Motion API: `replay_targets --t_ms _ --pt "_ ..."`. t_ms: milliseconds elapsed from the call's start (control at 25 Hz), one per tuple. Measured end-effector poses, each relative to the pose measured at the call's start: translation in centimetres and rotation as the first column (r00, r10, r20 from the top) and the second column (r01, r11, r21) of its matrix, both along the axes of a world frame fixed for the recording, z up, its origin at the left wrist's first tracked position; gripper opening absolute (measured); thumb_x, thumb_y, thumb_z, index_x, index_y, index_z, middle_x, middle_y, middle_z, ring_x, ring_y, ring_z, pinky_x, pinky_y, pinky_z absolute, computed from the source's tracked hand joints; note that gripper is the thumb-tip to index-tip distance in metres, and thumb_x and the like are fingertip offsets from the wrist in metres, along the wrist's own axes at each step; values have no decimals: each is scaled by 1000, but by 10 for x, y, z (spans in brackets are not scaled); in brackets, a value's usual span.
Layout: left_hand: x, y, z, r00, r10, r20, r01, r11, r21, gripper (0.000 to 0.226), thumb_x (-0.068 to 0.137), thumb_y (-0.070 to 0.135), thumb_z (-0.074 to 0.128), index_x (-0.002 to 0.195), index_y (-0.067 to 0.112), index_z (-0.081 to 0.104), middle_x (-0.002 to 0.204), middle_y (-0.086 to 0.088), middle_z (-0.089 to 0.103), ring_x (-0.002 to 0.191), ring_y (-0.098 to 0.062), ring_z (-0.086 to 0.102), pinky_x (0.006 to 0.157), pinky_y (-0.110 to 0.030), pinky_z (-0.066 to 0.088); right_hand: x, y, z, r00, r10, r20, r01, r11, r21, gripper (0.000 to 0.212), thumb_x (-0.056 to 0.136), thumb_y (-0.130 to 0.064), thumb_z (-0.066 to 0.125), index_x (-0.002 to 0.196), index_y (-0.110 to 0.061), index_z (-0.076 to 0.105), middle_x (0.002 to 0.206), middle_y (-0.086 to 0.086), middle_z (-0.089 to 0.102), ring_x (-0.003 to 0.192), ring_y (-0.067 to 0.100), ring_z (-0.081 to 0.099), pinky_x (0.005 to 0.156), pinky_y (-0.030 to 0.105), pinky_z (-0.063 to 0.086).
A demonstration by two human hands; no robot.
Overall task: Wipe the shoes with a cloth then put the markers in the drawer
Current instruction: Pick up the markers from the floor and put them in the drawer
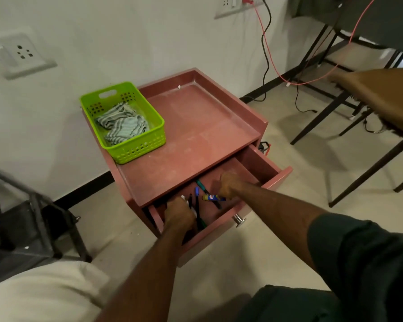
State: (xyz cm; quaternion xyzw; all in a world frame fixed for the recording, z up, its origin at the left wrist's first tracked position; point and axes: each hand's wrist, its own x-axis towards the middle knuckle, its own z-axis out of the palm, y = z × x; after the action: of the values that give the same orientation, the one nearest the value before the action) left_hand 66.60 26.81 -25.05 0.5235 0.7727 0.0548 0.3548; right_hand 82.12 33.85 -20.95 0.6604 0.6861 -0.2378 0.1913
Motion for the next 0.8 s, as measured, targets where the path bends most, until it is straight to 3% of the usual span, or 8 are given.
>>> replay_targets --t_ms 80,160,320,400,520,640,720,800 --pt "2 3 -10 1000 1 -24 -1 1000 -3 14 90 16 66 97 4 64 108 -19 70 100 -37 70 86 -43 61 -7 1 -13 999 -2 37 2 1000 -12 34 87 -27 71 64 -10 53 82 6 59 83 21 60 75 31 54" --pt "3 1 -17 999 7 -32 -8 1000 -23 24 94 20 63 109 1 66 114 -20 68 105 -37 68 90 -43 59 -11 0 -24 998 25 51 -23 999 -45 33 83 -28 76 64 -10 57 73 4 60 76 18 59 72 29 54" --pt "2 -1 -15 1000 -17 -11 17 1000 20 25 95 23 59 100 0 67 111 -23 70 104 -39 67 87 -38 58 -12 -2 -20 996 87 -2 -87 992 -94 26 82 -24 79 96 -3 77 88 10 72 72 16 61 69 27 52" --pt "-6 -1 -2 997 -73 20 73 997 9 17 88 17 68 89 1 67 102 -20 73 93 -33 71 78 -34 59 -12 -5 -8 994 95 -61 -100 991 -83 25 87 -25 73 103 -5 76 91 10 72 69 18 59 67 26 50" --pt "-29 -7 32 969 -184 166 190 981 -26 13 81 9 80 83 -2 74 76 -18 74 59 -22 68 66 -33 61 -12 -13 8 980 29 -197 -33 999 -17 28 87 -20 71 113 -9 70 94 7 65 78 20 58 62 22 46" --pt "-65 -24 72 950 -194 246 198 980 9 7 84 6 78 80 1 73 63 -14 66 45 -18 62 40 -18 46 -30 -30 29 959 57 -278 -58 998 5 18 86 -17 71 99 -5 73 86 9 71 73 25 68 61 20 56" --pt "-94 -38 99 948 -191 254 183 982 54 7 86 7 72 84 0 72 68 -15 68 56 -23 65 36 -14 34 -55 -42 46 916 49 -397 -55 998 -3 8 84 -12 73 86 -4 74 81 16 76 76 30 75 67 30 62" --pt "-123 -53 129 935 -211 285 197 977 77 17 90 12 69 90 -5 71 73 -13 72 60 -21 67 39 -16 32 -82 -55 65 873 66 -484 -63 998 23 8 82 -8 72 85 0 73 78 17 75 69 26 74 61 32 61"
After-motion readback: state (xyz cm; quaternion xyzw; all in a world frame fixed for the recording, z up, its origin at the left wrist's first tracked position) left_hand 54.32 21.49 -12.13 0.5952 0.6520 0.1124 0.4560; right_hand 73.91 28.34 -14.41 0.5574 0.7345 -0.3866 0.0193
